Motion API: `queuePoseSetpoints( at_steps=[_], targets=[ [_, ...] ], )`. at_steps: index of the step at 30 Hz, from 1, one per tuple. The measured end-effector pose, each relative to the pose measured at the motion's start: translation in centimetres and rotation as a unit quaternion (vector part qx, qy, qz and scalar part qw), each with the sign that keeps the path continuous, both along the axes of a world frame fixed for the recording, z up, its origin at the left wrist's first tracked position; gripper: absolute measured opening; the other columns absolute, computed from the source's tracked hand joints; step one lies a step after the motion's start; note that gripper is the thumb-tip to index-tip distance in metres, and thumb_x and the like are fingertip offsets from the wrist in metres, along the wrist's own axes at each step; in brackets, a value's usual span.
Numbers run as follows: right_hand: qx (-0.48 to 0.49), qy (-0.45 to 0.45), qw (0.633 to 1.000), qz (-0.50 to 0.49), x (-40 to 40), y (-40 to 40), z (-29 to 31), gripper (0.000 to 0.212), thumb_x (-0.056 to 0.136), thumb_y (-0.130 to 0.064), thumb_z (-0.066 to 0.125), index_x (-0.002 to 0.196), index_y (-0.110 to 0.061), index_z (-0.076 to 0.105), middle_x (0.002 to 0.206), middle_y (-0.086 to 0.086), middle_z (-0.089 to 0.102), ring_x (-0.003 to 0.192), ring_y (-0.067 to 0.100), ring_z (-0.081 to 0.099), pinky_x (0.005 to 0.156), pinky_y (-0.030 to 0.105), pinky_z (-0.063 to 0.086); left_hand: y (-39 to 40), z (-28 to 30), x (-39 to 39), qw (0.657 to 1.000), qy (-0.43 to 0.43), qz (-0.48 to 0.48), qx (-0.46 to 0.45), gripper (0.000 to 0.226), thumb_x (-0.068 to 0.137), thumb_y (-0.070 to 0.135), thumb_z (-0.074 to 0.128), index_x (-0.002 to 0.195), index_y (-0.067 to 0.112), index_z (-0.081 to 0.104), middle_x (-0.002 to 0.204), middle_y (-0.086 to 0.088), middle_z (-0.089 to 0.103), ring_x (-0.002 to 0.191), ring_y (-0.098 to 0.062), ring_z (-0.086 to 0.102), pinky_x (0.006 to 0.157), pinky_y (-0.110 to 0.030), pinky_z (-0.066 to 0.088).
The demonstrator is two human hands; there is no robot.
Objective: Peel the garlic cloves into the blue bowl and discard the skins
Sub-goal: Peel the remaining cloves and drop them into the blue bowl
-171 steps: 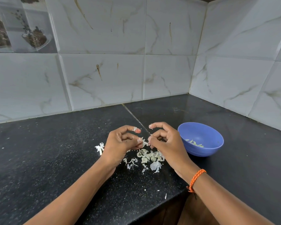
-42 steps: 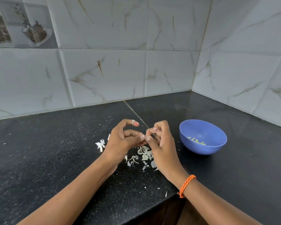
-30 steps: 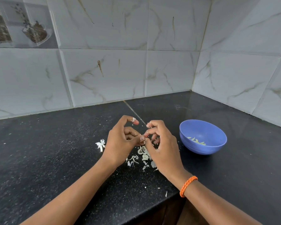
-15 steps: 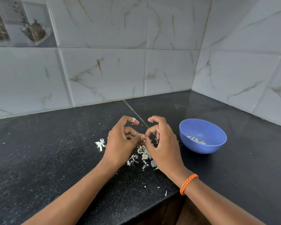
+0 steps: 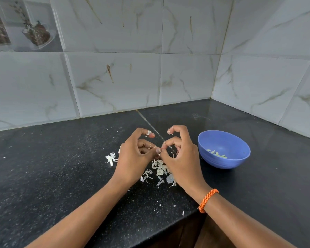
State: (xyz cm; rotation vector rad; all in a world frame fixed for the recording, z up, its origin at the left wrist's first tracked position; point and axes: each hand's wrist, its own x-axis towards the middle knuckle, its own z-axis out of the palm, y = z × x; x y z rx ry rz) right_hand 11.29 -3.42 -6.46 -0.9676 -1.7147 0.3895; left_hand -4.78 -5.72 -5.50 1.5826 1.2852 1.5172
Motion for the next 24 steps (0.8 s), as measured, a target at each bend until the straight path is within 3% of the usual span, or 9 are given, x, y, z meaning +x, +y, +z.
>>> queuePoseSetpoints(
  at_steps=[5,10,12,14,17,20,24],
  targets=[
    [-0.040,0.040,0.998,0.005,-0.1,0.0,0.3,0.047,0.084,-0.012,0.085,0.113,-0.018,0.049,0.085,-0.018,0.072,0.064,0.003,0.057,0.068,0.022,0.036,0.3,-0.3,0.0,1.000,-0.019,-0.010,-0.009,0.035,0.094,0.006,0.082,0.120,0.020,0.062,0.086,-0.010,0.080,0.079,-0.026,0.081,0.083,-0.046,0.068],
    [-0.109,0.093,0.988,0.057,0.2,0.4,0.4,0.044,0.083,-0.007,0.086,0.112,-0.004,0.053,0.089,-0.031,0.067,0.060,0.021,0.044,0.059,0.040,0.043,0.7,-0.1,-1.0,0.991,-0.091,-0.075,-0.070,0.045,0.089,0.001,0.084,0.125,0.010,0.059,0.092,-0.022,0.079,0.086,-0.037,0.081,0.085,-0.044,0.067],
    [-0.142,0.119,0.979,0.088,0.4,0.4,0.4,0.044,0.085,-0.002,0.083,0.114,-0.002,0.051,0.088,-0.026,0.070,0.061,0.021,0.041,0.058,0.040,0.043,1.0,-0.1,-1.5,0.984,-0.112,-0.099,-0.096,0.048,0.087,-0.002,0.084,0.127,0.005,0.059,0.096,-0.030,0.077,0.086,-0.039,0.079,0.085,-0.044,0.067],
    [-0.173,0.142,0.968,0.115,0.4,0.2,0.5,0.048,0.086,0.000,0.081,0.117,-0.009,0.046,0.088,-0.008,0.077,0.066,0.021,0.045,0.063,0.034,0.044,1.2,0.0,-1.9,0.979,-0.117,-0.117,-0.116,0.048,0.087,-0.005,0.083,0.127,0.002,0.059,0.100,-0.037,0.073,0.085,-0.040,0.078,0.086,-0.047,0.067],
    [-0.211,0.162,0.954,0.141,0.4,0.3,0.3,0.053,0.087,0.004,0.078,0.120,-0.014,0.042,0.090,0.011,0.078,0.075,0.027,0.047,0.071,0.039,0.045,1.3,-0.1,-2.3,0.974,-0.130,-0.134,-0.131,0.046,0.087,-0.007,0.082,0.126,0.000,0.059,0.102,-0.041,0.070,0.083,-0.038,0.076,0.083,-0.043,0.067],
    [-0.239,0.186,0.940,0.155,0.6,0.6,0.1,0.052,0.088,0.005,0.076,0.123,-0.016,0.043,0.095,0.011,0.079,0.081,0.027,0.050,0.076,0.043,0.045,1.3,-0.2,-2.4,0.967,-0.156,-0.142,-0.143,0.047,0.086,-0.006,0.082,0.127,-0.001,0.060,0.098,-0.033,0.074,0.081,-0.034,0.077,0.081,-0.039,0.067],
    [-0.229,0.200,0.943,0.136,0.5,0.6,-0.2,0.047,0.088,0.002,0.079,0.119,-0.010,0.047,0.095,0.000,0.077,0.076,0.025,0.044,0.070,0.037,0.042,1.2,0.0,-1.8,0.977,-0.146,-0.098,-0.123,0.046,0.084,-0.005,0.085,0.124,0.000,0.063,0.094,-0.026,0.077,0.082,-0.035,0.079,0.081,-0.039,0.067]
  ],
)
